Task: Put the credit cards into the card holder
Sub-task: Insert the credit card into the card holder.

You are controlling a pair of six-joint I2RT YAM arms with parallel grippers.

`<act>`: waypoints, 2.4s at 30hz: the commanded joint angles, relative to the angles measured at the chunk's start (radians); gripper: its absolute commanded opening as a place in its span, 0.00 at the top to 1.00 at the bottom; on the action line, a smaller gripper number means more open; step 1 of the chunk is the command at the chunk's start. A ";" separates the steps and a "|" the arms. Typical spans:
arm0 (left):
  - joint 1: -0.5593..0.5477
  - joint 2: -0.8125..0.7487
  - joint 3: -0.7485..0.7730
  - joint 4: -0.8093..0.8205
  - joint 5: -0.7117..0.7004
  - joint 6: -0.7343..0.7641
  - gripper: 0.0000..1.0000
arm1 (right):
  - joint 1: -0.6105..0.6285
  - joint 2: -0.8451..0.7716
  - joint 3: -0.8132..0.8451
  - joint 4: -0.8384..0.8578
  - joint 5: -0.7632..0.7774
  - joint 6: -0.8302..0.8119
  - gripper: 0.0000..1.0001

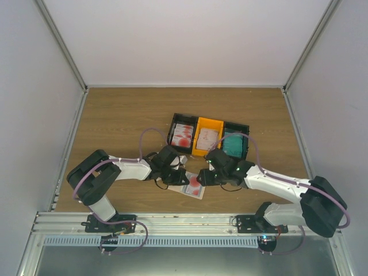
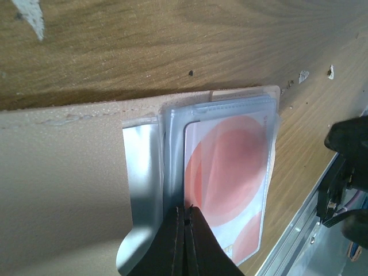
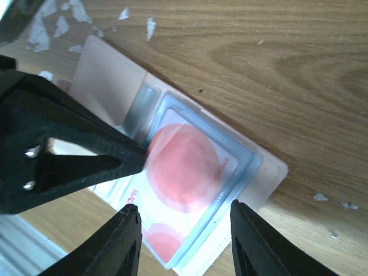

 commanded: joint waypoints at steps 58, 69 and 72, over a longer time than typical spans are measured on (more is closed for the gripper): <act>0.073 -0.130 -0.135 0.083 0.056 0.025 0.91 | -0.063 0.059 -0.072 0.193 -0.215 0.123 0.67; 0.020 -0.049 -0.095 0.039 0.052 0.054 0.96 | -0.063 0.060 -0.076 0.203 -0.225 0.114 0.66; 0.018 -0.033 -0.086 -0.012 0.003 0.055 1.00 | -0.063 0.058 -0.084 0.214 -0.239 0.114 0.66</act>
